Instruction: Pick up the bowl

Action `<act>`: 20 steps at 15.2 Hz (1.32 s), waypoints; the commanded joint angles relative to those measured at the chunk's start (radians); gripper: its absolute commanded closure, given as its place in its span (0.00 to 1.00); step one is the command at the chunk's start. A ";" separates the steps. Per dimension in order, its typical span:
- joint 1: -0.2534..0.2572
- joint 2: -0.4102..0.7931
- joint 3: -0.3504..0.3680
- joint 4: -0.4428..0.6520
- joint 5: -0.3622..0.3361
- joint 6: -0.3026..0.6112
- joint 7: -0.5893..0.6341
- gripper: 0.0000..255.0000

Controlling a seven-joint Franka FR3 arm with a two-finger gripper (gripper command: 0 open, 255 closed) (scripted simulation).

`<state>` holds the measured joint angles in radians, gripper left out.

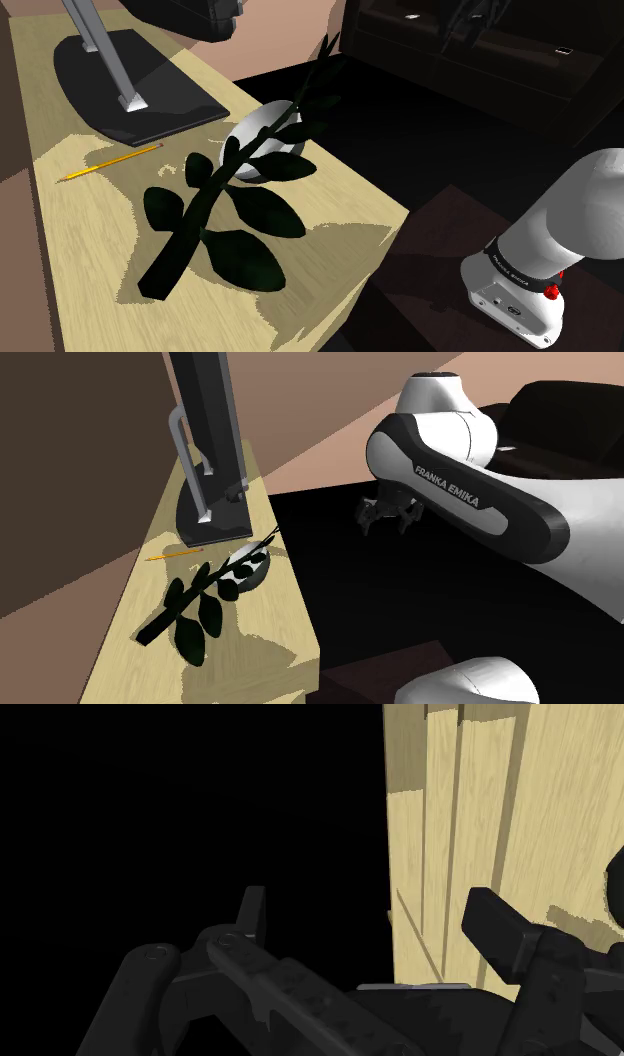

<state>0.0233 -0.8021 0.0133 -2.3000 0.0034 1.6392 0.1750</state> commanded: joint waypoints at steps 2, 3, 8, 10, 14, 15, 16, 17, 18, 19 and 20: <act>0.007 0.030 0.022 0.019 0.005 0.002 0.015 0.00; 0.013 0.060 0.044 0.039 0.009 0.003 0.031 0.00; 0.039 0.222 0.150 0.152 0.016 0.002 0.109 0.00; 0.047 0.290 0.191 0.204 0.012 -0.003 0.141 0.00; 0.062 0.436 0.273 0.321 -0.010 -0.021 0.210 0.00; 0.066 0.474 0.293 0.353 -0.019 -0.027 0.229 0.00; 0.070 0.513 0.313 0.386 -0.029 -0.035 0.247 0.00; 0.075 0.553 0.333 0.421 -0.040 -0.043 0.266 0.00; 0.081 0.595 0.352 0.456 -0.053 -0.053 0.286 0.00; 0.088 0.637 0.371 0.493 -0.067 -0.064 0.305 0.00; 0.096 0.680 0.389 0.532 -0.082 -0.076 0.325 0.00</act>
<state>0.1116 -0.1664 0.3828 -1.8087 -0.0646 1.5769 0.4800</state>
